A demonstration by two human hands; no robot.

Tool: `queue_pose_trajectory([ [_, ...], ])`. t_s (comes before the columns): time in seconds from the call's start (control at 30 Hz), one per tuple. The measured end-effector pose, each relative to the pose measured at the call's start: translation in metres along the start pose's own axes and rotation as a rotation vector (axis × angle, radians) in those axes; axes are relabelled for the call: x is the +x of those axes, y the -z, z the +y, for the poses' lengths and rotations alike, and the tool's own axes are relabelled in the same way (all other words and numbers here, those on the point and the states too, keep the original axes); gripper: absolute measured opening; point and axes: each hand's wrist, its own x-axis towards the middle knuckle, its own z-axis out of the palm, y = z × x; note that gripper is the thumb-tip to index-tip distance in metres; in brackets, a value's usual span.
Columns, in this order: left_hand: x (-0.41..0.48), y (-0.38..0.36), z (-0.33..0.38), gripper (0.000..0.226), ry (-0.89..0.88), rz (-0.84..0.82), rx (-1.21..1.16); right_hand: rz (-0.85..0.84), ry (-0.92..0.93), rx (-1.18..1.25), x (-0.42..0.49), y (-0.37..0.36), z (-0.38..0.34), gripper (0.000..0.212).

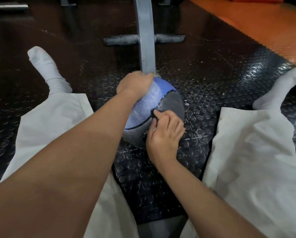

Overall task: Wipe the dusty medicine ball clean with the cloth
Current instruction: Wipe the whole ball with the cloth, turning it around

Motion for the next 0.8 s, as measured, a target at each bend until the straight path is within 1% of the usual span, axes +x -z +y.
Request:
queue_pose_trajectory([
  [0.07, 0.006, -0.001, -0.005, 0.048, -0.024, -0.01, -0.019, -0.021, 0.027, -0.003, 0.006, 0.0, 0.004, 0.01],
  [0.1, 0.007, -0.001, -0.006, 0.046, -0.029, -0.008, -0.024, -0.036, -0.014, 0.012, 0.018, 0.002, 0.004, 0.012],
  [0.17, 0.007, -0.003, -0.008, 0.045, -0.029, 0.021, -0.033, -0.109, -0.19, 0.041, 0.051, 0.006, 0.001, 0.014],
  [0.23, 0.005, -0.006, -0.007, 0.045, -0.011, 0.056, -0.022, -0.215, -0.445, 0.065, 0.085, 0.004, 0.006, 0.018],
  [0.27, 0.003, -0.008, -0.005, 0.048, 0.005, 0.069, -0.004, -0.239, -0.529, 0.062, 0.095, 0.004, 0.007, 0.02],
  [0.3, 0.001, -0.009, -0.003, 0.051, 0.022, 0.078, 0.012, -0.235, -0.559, 0.053, 0.099, 0.002, 0.008, 0.021],
  [0.37, -0.002, -0.009, 0.002, 0.059, 0.051, 0.083, 0.02, -0.167, -0.513, 0.061, 0.085, 0.0, 0.003, 0.02],
  [0.47, 0.001, -0.008, 0.003, 0.064, 0.059, 0.058, 0.013, -0.028, -0.342, 0.091, 0.028, 0.0, -0.011, 0.022],
  [0.57, 0.005, -0.009, -0.002, 0.059, 0.025, 0.051, -0.001, -0.059, -0.2, 0.154, -0.016, 0.004, -0.013, 0.022],
  [0.63, 0.003, -0.009, -0.003, 0.055, -0.003, 0.068, -0.026, -0.066, -0.145, 0.181, -0.012, 0.007, -0.007, 0.016],
  [0.7, -0.001, -0.008, -0.002, 0.054, -0.013, 0.089, -0.053, -0.067, -0.2, 0.167, 0.017, 0.01, -0.001, 0.016],
  [0.73, -0.003, -0.008, -0.001, 0.054, -0.008, 0.098, -0.062, -0.098, -0.271, 0.155, 0.037, 0.011, 0.002, 0.016],
  [0.8, -0.006, -0.007, 0.0, 0.058, 0.016, 0.113, -0.066, -0.201, -0.481, 0.156, 0.074, 0.008, 0.011, 0.017],
])
